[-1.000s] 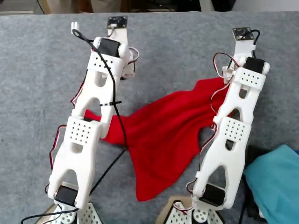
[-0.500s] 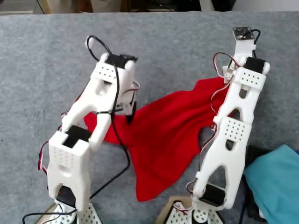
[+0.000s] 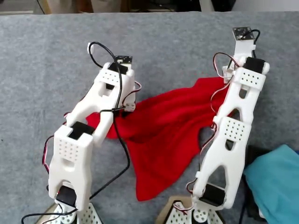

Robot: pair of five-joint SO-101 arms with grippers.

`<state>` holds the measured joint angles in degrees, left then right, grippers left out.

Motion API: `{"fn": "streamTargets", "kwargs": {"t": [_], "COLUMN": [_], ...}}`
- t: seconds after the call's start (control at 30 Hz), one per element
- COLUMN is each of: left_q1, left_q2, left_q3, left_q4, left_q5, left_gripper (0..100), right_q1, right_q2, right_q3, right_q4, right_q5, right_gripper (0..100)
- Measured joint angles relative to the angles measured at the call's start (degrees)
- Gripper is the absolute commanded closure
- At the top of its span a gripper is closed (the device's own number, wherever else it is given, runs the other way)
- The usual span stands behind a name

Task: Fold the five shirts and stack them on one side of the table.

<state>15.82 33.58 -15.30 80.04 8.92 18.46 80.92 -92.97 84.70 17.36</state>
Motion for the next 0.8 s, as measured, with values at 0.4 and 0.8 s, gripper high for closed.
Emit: {"fn": "streamTargets", "kwargs": {"t": [0.4, 0.8], "left_q1": [-6.4, -8.6], "left_q2": [1.1, 18.8], "left_q3": [-23.1, -27.3], "left_q4": [-0.5, -21.7], "left_q5": [0.3, 0.3], "left_gripper": [98, 98], "right_q1": [0.0, 0.0], "right_q2": [0.0, 0.0], "right_q3": [0.0, 0.0], "right_q4": [0.0, 0.0], "right_q5": [0.0, 0.0], "right_gripper": [99.4, 99.4]}}
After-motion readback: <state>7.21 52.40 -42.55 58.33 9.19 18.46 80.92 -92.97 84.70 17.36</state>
